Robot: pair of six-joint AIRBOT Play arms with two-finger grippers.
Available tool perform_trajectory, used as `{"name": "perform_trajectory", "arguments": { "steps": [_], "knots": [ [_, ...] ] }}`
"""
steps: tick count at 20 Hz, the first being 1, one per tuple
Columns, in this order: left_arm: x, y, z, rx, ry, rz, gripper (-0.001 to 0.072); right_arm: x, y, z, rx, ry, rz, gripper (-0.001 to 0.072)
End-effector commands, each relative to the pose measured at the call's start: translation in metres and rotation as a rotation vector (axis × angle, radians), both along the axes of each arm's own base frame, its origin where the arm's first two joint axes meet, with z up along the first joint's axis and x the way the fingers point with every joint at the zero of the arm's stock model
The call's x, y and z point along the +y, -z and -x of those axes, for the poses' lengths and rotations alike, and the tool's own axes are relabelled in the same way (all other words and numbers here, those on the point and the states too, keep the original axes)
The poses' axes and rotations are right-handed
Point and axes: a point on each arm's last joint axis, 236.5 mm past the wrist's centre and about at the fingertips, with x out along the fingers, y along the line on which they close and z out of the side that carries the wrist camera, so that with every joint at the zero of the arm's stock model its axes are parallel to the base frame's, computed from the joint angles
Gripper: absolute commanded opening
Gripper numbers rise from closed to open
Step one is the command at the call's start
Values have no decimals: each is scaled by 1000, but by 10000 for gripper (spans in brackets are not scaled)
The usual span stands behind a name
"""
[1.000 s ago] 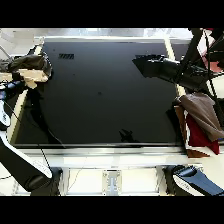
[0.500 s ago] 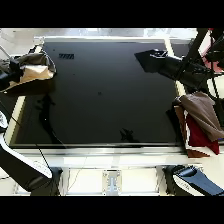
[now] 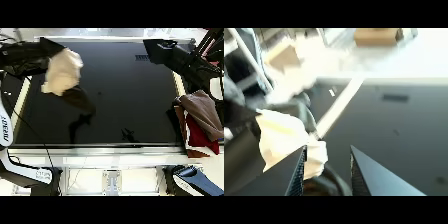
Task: Fold the shirts.
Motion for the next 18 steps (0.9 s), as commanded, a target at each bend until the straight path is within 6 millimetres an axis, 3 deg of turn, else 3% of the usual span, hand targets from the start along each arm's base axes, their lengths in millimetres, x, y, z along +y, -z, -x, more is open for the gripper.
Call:
{"name": "perform_trajectory", "arguments": {
  "steps": [1,5,6,7,8,9,11,13,15,18],
  "knots": [
    [-118,16,84,73,313,-101,10,-26,33,23,76,-1,236,319],
    [-213,80,149,76,490,-352,30,-84,43,58,144,90,412,319],
    [-230,90,156,38,502,-392,112,-97,38,64,135,125,428,320],
    [-240,95,150,-23,475,-427,340,-108,32,68,119,160,438,320],
    [-242,92,135,-90,417,-452,688,-120,27,71,104,201,454,320],
    [-237,80,118,-150,358,-461,715,-134,25,73,101,244,478,320],
    [-204,42,75,-215,175,-455,715,-161,38,76,166,307,532,320],
    [-149,23,42,-155,-16,-457,713,-180,75,75,298,330,550,320],
    [-91,28,21,-40,-153,-476,712,-184,132,73,450,315,517,321],
    [-34,51,-3,45,-258,-494,711,-159,234,92,686,205,424,322]
  ]
}}
